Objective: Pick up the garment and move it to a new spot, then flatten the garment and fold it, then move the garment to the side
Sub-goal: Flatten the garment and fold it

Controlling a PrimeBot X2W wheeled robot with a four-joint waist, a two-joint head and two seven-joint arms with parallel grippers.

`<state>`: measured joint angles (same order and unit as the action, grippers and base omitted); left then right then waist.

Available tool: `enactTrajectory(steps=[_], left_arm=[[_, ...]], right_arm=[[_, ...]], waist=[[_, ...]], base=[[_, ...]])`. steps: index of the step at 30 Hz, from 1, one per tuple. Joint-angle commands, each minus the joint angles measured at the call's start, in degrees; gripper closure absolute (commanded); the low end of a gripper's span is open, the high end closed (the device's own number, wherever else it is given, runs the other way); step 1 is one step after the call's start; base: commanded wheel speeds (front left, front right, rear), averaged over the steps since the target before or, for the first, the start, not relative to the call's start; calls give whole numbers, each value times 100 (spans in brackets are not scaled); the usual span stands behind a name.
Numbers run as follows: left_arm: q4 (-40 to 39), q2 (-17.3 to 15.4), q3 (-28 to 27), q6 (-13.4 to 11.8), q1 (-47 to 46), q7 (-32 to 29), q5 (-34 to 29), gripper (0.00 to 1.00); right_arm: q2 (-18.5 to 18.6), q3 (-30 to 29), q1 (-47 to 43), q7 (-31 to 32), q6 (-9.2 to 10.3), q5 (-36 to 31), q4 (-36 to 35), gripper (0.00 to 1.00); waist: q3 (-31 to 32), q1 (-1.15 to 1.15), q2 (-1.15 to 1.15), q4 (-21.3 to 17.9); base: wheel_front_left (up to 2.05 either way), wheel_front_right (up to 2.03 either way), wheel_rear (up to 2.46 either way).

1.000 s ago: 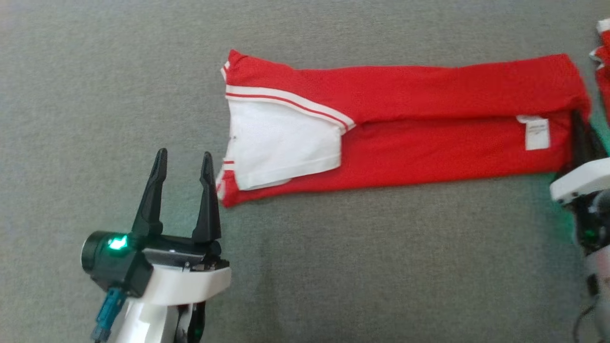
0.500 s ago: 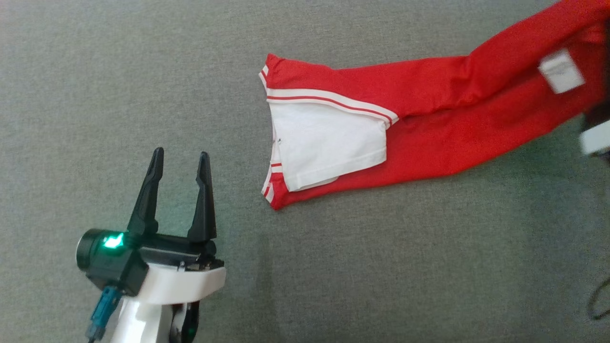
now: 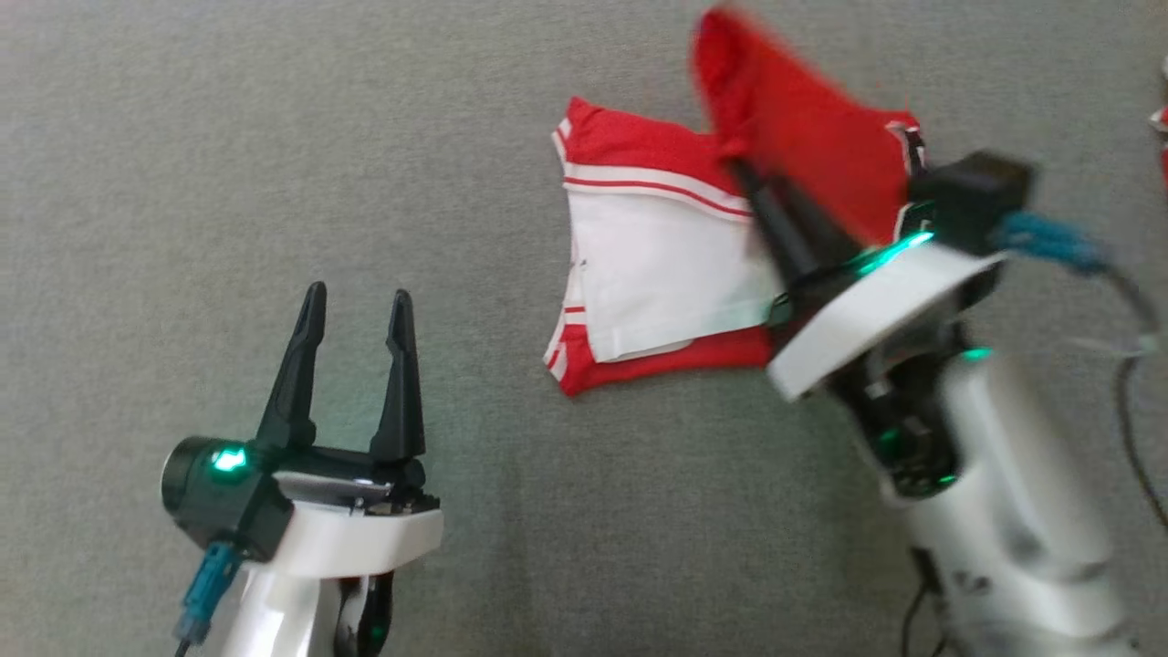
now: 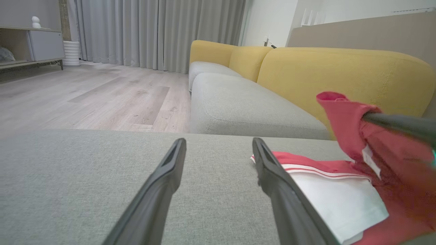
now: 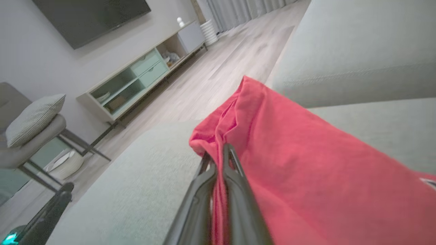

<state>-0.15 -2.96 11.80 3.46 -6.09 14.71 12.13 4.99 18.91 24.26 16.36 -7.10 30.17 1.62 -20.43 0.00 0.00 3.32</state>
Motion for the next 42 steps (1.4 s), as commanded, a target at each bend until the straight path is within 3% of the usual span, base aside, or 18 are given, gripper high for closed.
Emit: enactTrajectory(steps=[1, 7, 8, 9, 13, 18, 28, 32, 42], left_arm=[[-144, 7, -102, -61, -162, 29, 46, 0], [-103, 8, -27, -112, -192, 29, 119, 0], [-92, 8, -12, -117, -198, 29, 128, 0], [-79, 8, 1, -121, -202, 29, 135, 0], [-29, 8, 36, -133, -188, 29, 175, 0], [-26, 8, -47, -145, -49, 29, 182, 0], [51, 8, -268, -268, 294, 29, 267, 0], [136, 8, -274, -332, 484, 29, 249, 0], [379, 8, -433, -476, 1103, 29, 120, 0]], right_arm=[[-129, 227, 207, -68, -39, -44, -63, 100], [-207, 879, 389, -499, -39, 66, 796, 100], [-208, 981, 417, -598, -39, 173, 916, 75], [-208, 1053, 439, -702, -39, 272, 1036, 0], [-210, 1240, 544, -1145, -39, 564, 1278, 0], [-198, 766, 513, -1657, -39, 186, 1233, 0], [601, -206, -341, -2960, -39, -643, 1194, 0], [762, -402, -925, -3126, -39, -857, 1273, 0], [676, -443, -2144, -3135, -39, -1145, 960, 0]], waist=[[-12, 0, 0, 75], [-26, 0, 0, 203], [-20, 0, 0, 218], [-9, 0, 0, 228], [81, 0, 0, 252], [278, 0, 0, 167], [908, 0, 0, -142], [1241, 0, 0, -236], [1907, 0, 0, -392]], base=[[0, 0, 0], [0, 0, 0], [0, 0, 0], [0, 0, 0], [0, 0, 0], [0, 0, 0], [0, 0, 0], [0, 0, 0], [0, 0, 0]])
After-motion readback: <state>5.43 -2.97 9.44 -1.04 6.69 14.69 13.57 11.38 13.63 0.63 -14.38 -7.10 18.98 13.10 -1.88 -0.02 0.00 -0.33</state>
